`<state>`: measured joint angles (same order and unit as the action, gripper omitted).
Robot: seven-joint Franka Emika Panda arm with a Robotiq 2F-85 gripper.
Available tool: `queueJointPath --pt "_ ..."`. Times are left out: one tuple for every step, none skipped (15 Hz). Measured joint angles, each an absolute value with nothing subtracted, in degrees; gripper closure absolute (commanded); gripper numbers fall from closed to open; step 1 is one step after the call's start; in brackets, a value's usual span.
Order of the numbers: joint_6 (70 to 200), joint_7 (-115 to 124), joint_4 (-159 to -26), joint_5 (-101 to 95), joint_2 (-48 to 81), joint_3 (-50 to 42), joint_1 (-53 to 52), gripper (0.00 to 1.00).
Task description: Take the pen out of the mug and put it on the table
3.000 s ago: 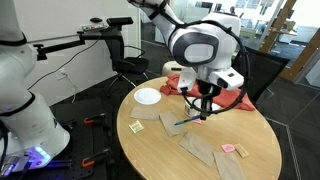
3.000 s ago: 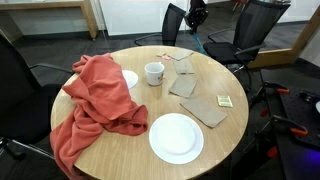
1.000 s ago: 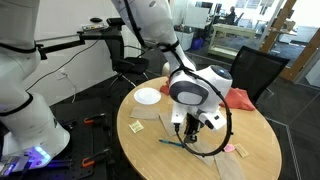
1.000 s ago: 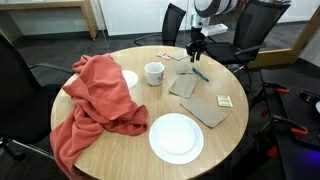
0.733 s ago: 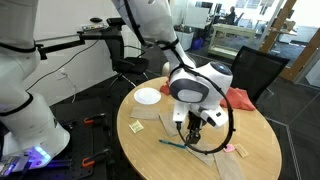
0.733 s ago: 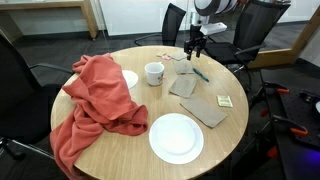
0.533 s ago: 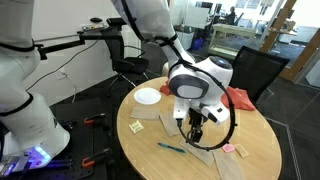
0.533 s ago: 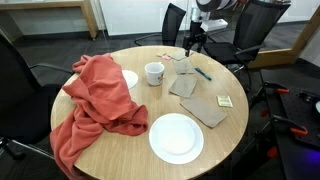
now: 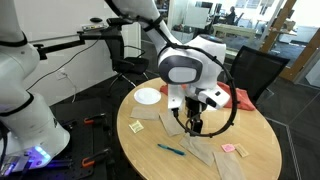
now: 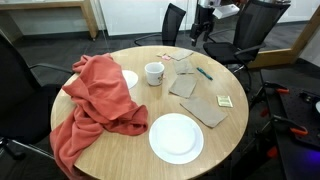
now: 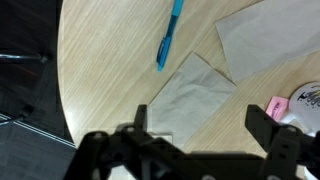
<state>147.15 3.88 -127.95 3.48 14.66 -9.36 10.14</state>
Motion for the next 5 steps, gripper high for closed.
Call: queueJointPath --pt "147.4 3.9 -129.0 2.6 13.3 -9.5 10.0 0.00" --pt "147.6 3.9 -129.8 1.9 12.0 -9.5 9.9 0.00" --pt "147.7 3.9 -130.6 1.0 10.8 -9.6 9.9 0.00" --pt "147.8 3.9 -131.3 0.2 9.8 -9.8 9.9 0.00" --pt "147.8 3.9 -131.8 -0.1 8.9 -9.9 9.9 0.00"
